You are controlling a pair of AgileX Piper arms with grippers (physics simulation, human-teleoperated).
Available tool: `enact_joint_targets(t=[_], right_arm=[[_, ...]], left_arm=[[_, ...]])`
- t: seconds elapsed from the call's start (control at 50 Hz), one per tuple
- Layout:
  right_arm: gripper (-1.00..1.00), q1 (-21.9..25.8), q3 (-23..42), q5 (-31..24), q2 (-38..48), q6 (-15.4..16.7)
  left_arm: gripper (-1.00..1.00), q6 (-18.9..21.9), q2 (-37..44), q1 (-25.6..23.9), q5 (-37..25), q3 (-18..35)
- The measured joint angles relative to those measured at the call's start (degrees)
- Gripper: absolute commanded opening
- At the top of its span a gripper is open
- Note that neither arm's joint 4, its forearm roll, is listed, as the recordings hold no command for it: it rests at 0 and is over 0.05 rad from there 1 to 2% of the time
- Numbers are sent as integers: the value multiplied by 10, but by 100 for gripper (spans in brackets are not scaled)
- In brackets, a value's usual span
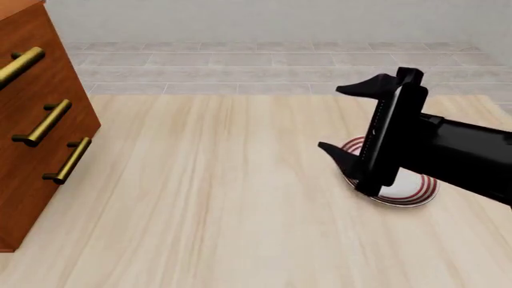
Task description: Put the bowl on top of the cabinet.
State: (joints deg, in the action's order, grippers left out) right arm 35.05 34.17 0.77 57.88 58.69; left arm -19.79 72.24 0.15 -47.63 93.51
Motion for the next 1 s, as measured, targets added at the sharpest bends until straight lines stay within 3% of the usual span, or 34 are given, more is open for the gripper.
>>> enact_joint_targets(t=[1.0], right_arm=[[100, 18, -14, 55, 55, -30]], left_arm=[[-100, 37, -15, 133, -38, 44]])
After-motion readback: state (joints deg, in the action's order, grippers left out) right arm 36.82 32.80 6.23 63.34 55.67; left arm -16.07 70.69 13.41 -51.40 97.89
